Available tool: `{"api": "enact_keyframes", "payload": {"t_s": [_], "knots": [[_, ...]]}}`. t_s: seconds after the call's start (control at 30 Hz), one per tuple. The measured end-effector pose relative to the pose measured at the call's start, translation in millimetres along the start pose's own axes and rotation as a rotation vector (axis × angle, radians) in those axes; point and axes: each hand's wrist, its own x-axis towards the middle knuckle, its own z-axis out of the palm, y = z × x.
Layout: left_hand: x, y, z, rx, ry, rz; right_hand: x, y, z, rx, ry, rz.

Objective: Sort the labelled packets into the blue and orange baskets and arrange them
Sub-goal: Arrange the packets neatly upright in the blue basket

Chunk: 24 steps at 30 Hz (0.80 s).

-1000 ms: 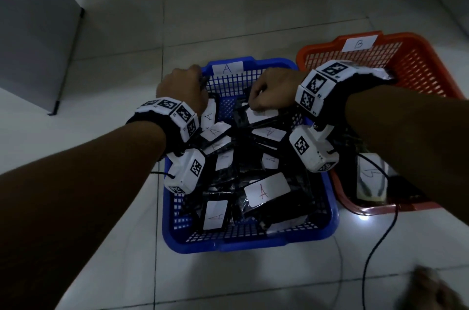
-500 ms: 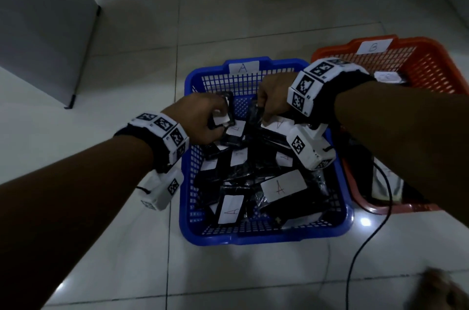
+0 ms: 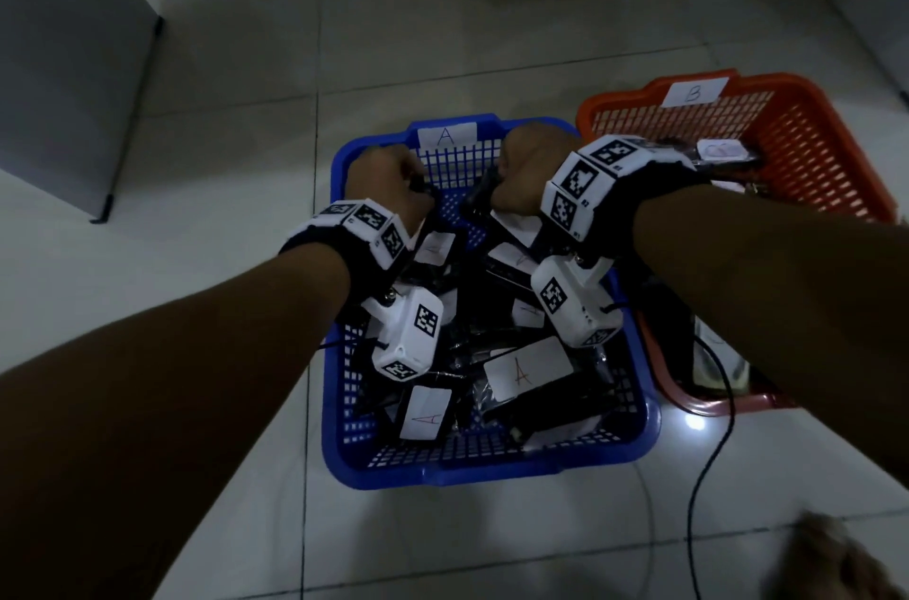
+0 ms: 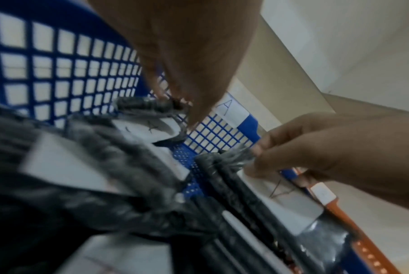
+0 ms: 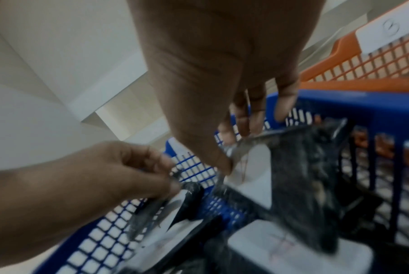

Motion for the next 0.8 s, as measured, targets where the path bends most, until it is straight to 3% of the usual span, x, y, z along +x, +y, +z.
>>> {"api": "enact_keyframes", "payload": {"t_s": [0.07, 0.3, 0.4, 0.6, 0.73, 0.8], "knots": [[-2.7, 1.2, 0.1, -0.070, 0.011, -0.017, -1.1, 1.8, 0.5, 0.044, 0.019, 0.003], [-7.8, -4.7, -5.0, 0.025, -0.090, -0.107, 8.9, 2.3, 3.4, 0.044, -0.043, 0.027], [-6.0, 2.5, -5.1, 0.029, -0.124, -0.077, 6.9, 5.3, 1.0, 0.054, -0.028, 0.025], [-7.7, 7.5, -0.1, 0.055, -0.012, 0.049, 8.9, 0.0, 1.5, 0.086, -0.014, 0.069], [-4.0, 2.9, -1.9, 0.126, -0.051, 0.068, 7.6, -1.8, -0.7, 0.087, -0.007, 0.092], [-5.0, -4.6, -7.9, 0.132, 0.025, 0.094, 7.8, -0.8, -3.6, 0.072, -0.049, 0.072]]}}
